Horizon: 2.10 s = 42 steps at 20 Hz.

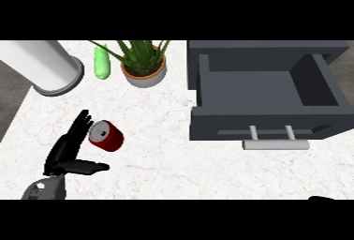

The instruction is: Pick up the can, place it into the drawer and close the drawer

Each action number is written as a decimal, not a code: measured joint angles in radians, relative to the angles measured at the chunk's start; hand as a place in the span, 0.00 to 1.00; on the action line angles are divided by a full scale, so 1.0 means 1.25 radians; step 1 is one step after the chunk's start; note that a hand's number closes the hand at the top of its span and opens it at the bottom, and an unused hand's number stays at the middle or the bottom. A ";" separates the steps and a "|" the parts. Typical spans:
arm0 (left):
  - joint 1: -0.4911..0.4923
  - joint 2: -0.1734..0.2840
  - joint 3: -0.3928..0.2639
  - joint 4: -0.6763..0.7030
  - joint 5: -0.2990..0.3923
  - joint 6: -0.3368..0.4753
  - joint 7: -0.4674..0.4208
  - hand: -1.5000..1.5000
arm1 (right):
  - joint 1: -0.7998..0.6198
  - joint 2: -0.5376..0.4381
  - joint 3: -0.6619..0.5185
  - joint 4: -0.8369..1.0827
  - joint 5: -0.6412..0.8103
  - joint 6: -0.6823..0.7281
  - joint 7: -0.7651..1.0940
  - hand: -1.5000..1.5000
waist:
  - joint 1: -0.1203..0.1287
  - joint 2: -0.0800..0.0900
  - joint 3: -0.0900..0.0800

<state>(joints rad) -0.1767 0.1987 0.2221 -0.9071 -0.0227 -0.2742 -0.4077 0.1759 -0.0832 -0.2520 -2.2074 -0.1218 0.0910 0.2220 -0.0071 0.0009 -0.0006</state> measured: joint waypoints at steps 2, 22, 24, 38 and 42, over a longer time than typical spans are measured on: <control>-0.028 0.004 0.006 0.053 -0.002 0.008 -0.019 0.00 | -0.014 -0.005 -0.007 -0.002 -0.004 -0.002 0.017 0.00 | 0.000 0.000 0.000; -0.255 0.011 0.001 0.450 -0.054 0.011 -0.214 0.00 | -0.061 -0.019 -0.037 -0.009 -0.011 0.010 0.057 0.00 | -0.004 0.002 0.000; -0.269 0.012 -0.002 0.468 -0.057 -0.007 -0.221 1.00 | -0.047 -0.006 -0.028 -0.019 -0.003 0.010 0.049 0.00 | -0.006 0.002 0.000; -0.348 -0.018 0.001 0.525 -0.048 -0.061 -0.256 1.00 | -0.068 -0.010 -0.040 -0.017 0.010 0.003 0.054 0.00 | -0.007 0.003 0.000; -0.359 -0.061 0.049 0.524 -0.006 0.050 -0.254 1.00 | -0.052 -0.009 -0.042 -0.025 0.006 0.012 0.048 0.00 | -0.008 0.002 0.000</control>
<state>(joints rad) -0.6255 0.1231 0.2840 -0.2521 -0.0303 -0.2122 -0.7256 0.1109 -0.0947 -0.3050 -2.2384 -0.1137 0.1059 0.2822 -0.0165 0.0036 -0.0009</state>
